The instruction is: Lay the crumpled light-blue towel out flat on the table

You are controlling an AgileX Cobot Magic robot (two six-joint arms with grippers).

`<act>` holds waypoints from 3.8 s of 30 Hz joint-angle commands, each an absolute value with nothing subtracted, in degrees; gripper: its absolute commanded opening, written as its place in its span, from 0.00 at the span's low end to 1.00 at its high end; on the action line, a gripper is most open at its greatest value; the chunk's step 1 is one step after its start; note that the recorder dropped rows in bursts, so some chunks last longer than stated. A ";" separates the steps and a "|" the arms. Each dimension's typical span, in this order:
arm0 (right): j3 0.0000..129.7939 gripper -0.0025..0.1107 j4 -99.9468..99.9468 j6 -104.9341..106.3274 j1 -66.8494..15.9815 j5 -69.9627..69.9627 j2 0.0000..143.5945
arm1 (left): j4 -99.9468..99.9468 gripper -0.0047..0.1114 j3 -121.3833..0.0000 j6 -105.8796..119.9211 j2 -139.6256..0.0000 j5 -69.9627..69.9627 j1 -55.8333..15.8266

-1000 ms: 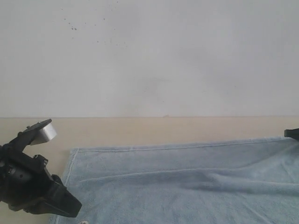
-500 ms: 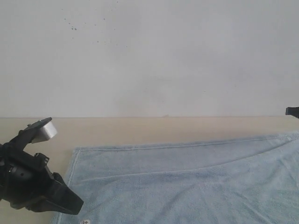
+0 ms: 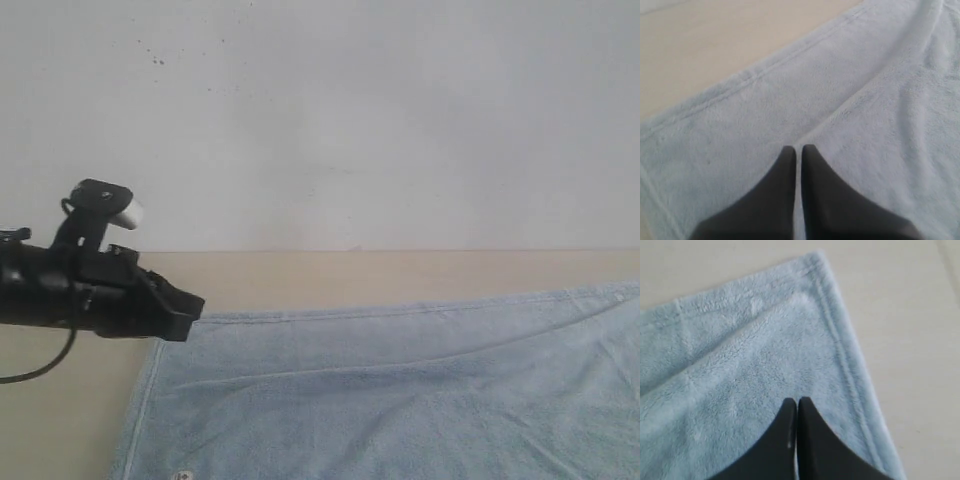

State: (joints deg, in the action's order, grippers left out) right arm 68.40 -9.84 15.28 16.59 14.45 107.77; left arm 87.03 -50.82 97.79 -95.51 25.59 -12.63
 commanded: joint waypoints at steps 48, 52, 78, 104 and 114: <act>43.44 0.02 -6.95 10.48 30.82 14.48 96.56 | 91.89 0.07 -69.38 112.70 -129.07 21.10 -2.26; 43.44 0.02 -8.69 10.48 30.71 14.36 96.56 | 91.37 0.07 -69.38 112.63 -127.56 28.76 -2.26; 17.34 0.02 -21.10 4.78 -22.64 -36.16 69.01 | 99.95 0.07 -25.84 89.10 -50.85 -9.14 -2.26; 0.00 0.02 -20.66 19.18 -22.28 1.12 9.35 | 96.59 0.07 -0.99 93.02 -1.46 -11.90 -2.49; 0.00 0.02 -20.87 18.34 -22.28 5.63 10.79 | 99.79 0.07 0.00 92.81 -1.46 -13.13 -2.49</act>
